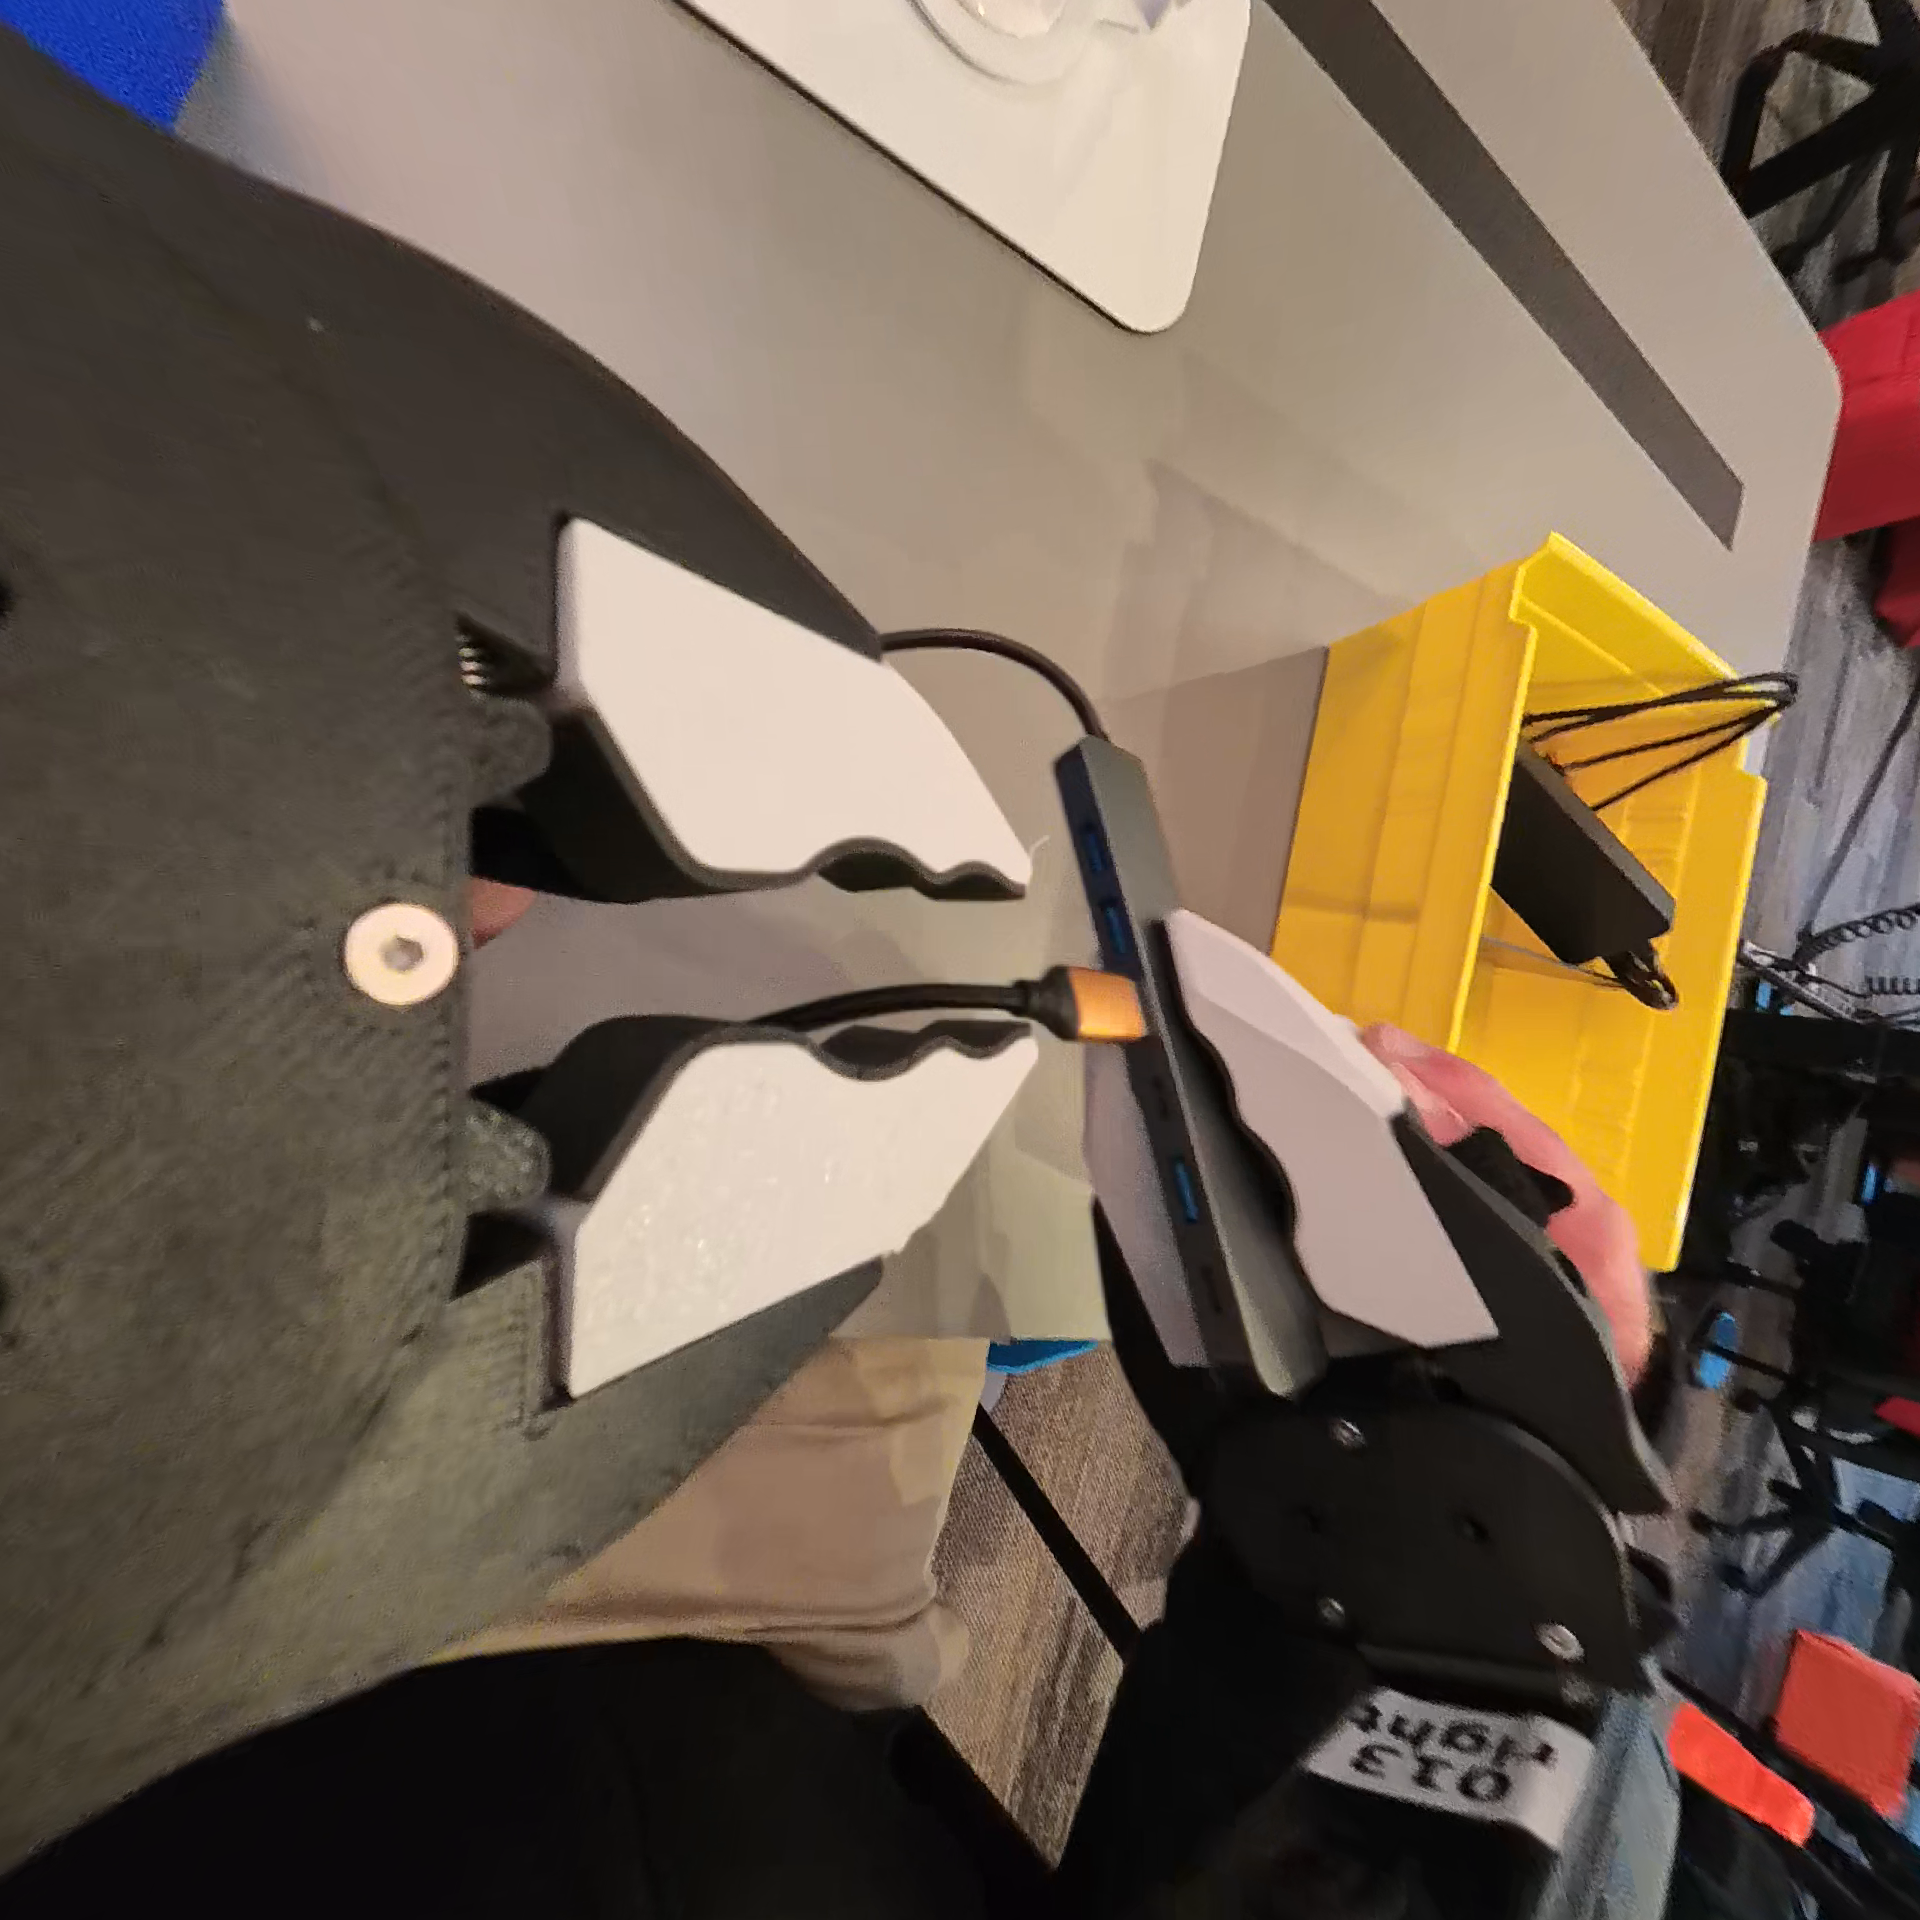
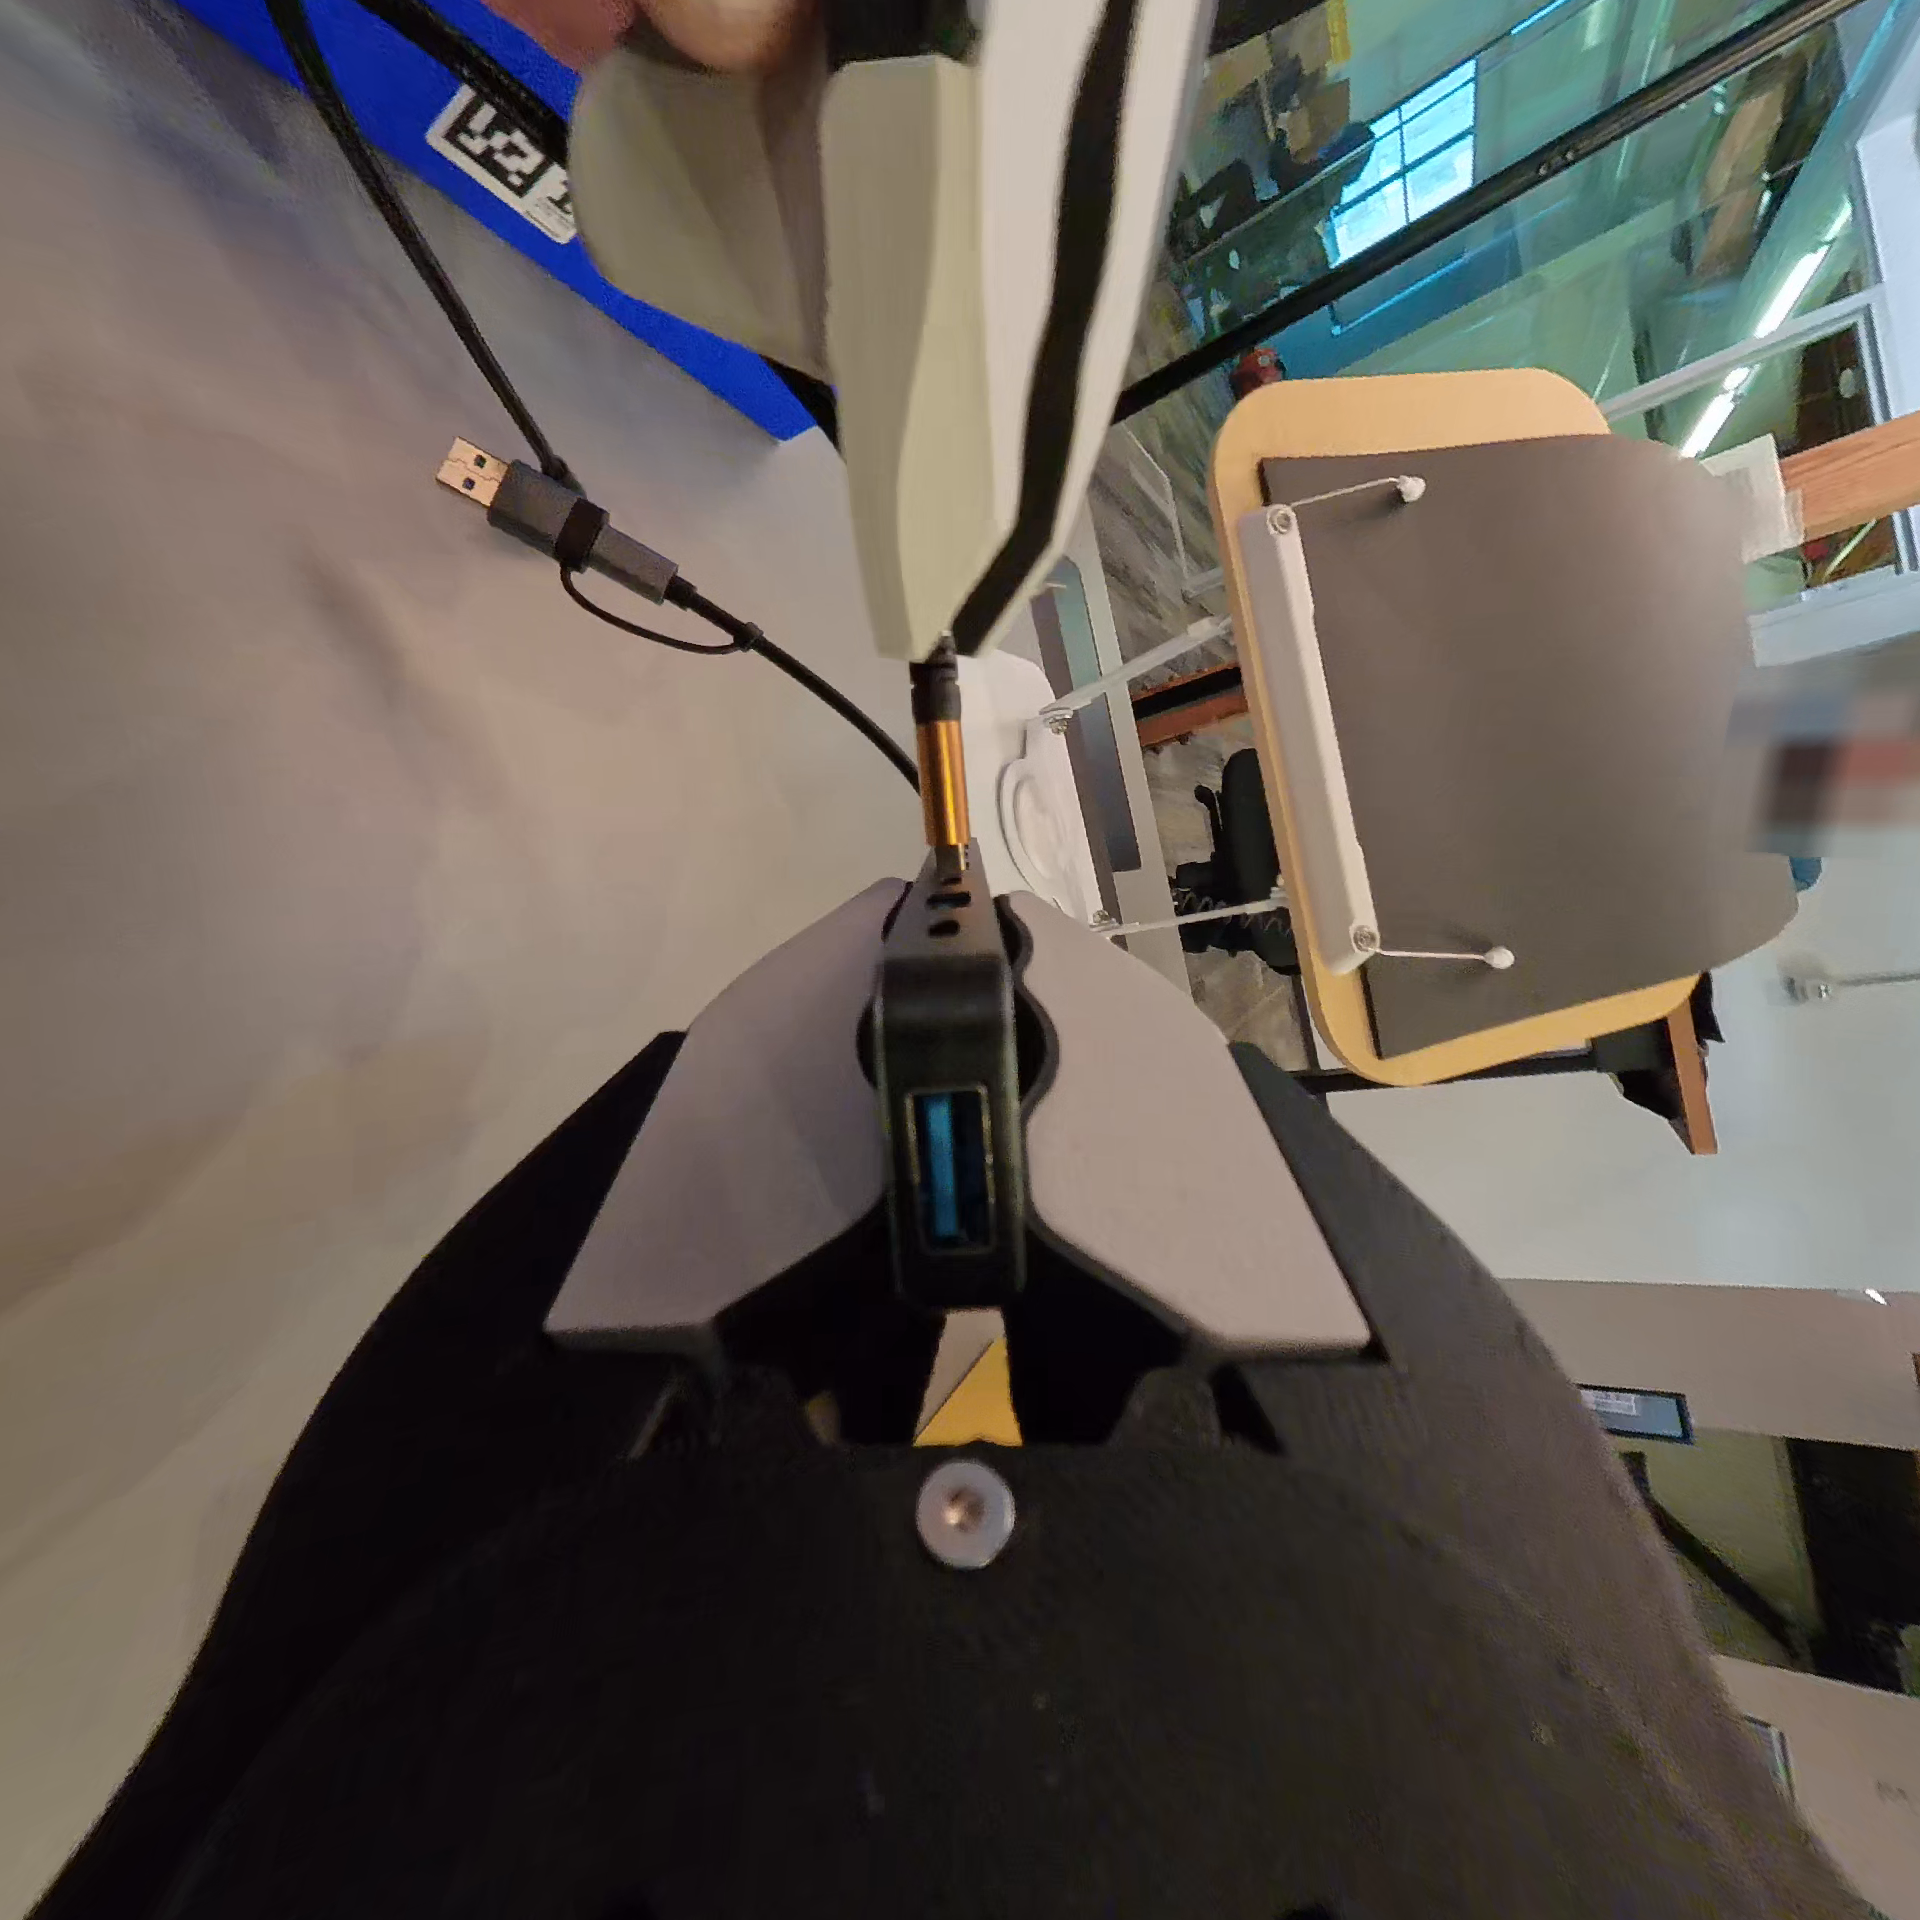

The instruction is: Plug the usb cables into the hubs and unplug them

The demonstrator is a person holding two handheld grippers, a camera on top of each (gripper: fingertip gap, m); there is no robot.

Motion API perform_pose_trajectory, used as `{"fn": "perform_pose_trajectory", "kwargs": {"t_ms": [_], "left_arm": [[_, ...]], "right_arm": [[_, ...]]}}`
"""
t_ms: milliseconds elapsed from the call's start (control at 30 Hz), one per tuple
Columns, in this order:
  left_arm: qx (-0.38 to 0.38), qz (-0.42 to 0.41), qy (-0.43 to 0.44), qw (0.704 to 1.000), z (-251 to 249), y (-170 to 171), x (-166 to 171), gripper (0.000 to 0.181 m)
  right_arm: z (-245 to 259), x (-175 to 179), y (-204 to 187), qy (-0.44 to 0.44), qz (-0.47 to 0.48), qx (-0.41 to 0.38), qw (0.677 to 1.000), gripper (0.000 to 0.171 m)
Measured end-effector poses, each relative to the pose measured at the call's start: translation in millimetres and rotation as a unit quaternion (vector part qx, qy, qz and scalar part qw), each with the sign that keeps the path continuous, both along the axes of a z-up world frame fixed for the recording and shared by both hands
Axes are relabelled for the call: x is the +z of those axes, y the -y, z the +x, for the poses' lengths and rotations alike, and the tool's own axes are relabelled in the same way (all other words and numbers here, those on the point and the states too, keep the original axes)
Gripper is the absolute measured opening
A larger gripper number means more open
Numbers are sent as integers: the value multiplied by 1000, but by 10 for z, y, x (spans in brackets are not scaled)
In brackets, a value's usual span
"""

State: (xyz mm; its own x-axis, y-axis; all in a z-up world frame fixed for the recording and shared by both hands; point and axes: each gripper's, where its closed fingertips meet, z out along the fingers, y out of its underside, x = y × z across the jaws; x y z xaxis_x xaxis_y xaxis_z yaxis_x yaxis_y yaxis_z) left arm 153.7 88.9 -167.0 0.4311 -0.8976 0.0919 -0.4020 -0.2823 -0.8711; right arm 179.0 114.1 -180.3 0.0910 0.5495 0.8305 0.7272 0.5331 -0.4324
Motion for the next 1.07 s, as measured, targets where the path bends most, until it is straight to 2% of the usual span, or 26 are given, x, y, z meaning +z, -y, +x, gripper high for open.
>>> {"fn": "perform_pose_trajectory", "kwargs": {"t_ms": [133, 400, 500, 667, 800, 1067], "left_arm": [[-7, -4, 6, 1000, 64, 33, -45, 4], [-5, 4, 11, 1000, 76, 28, -23, 4], [2, 9, 16, 1000, 58, 5, 14, 9], [2, 13, 9, 1000, 91, 10, -27, 4], [12, 20, 6, 1000, 66, -19, -15, 10], [90, 91, -39, 991, -128, -238, 14, 39]], "right_arm": [[34, 6, -29, 4, 4, -7, 1000, 11], [40, 11, -36, 0, 4, -10, 1000, 11], [32, 39, -33, -9, 6, -9, 1000, 11], [52, 14, -55, -6, 5, -12, 1000, 11], [53, 6, -61, -6, 3, -13, 1000, 11], [155, -77, -178, -12, -20, -37, 999, 12]]}}
